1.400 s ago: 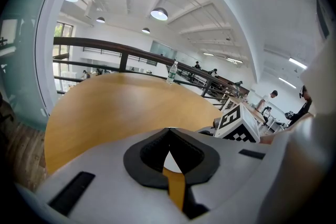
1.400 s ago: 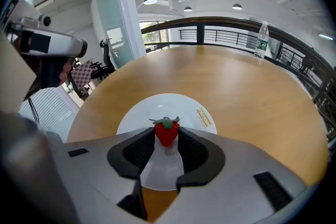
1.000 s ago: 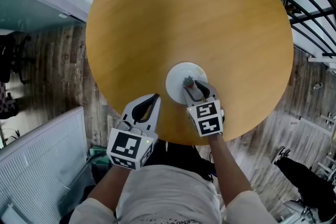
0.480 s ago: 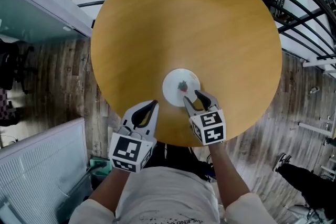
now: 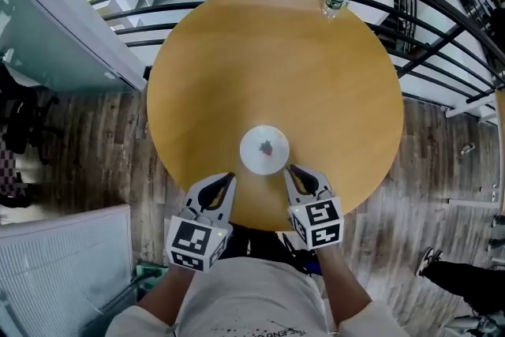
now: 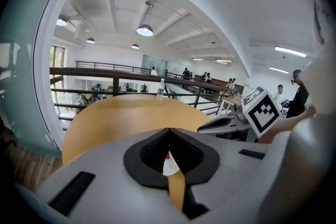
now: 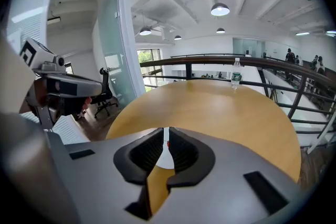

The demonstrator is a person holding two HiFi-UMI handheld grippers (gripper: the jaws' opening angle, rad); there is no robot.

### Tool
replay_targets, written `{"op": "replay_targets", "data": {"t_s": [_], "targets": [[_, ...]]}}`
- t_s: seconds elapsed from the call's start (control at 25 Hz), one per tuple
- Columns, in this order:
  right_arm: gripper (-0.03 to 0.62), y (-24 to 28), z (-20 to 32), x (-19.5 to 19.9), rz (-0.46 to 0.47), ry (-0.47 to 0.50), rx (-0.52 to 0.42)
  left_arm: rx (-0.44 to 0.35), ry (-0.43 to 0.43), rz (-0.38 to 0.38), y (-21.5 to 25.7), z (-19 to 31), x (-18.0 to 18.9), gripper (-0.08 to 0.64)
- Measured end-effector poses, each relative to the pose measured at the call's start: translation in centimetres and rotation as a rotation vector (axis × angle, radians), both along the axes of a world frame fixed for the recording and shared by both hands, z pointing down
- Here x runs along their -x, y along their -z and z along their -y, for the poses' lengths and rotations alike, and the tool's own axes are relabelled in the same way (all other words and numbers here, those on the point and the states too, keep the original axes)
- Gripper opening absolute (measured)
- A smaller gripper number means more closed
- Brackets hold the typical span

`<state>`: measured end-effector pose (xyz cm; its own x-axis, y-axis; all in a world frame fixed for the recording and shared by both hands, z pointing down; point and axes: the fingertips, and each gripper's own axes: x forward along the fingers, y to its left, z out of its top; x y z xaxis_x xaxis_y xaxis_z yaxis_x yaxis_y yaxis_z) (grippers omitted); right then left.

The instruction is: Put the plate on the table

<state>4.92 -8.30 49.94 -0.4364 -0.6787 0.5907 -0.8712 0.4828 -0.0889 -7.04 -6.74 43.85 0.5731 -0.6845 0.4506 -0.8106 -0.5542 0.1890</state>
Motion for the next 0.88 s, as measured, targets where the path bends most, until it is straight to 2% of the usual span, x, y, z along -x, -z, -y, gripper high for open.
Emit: {"op": "replay_targets", "data": {"t_s": [0.2,0.4,0.64,0.88], "targets": [[0.029,3.5,-2.3,-1.2,0.007,0.010,-0.041,-0.003,-0.011,0.004,1.2,-1.7,-0.7,0.023],[0.026,5.6,-4.0,-1.6,0.038,0.019,-0.066,-0.002,-0.019,-0.024,2.1,-3.6,-1.4,0.023],[0.026,7.2,-4.5,-2.2,0.072,0.006,-0.087,-0.014,0.000,-0.032,2.8,-3.5,-0.8,0.023],[0.026,8.0,-4.8,-2.9,0.076,0.002,-0.089,-0.032,-0.021,-0.042,3.9,-3.3,-1.8,0.023]]}}
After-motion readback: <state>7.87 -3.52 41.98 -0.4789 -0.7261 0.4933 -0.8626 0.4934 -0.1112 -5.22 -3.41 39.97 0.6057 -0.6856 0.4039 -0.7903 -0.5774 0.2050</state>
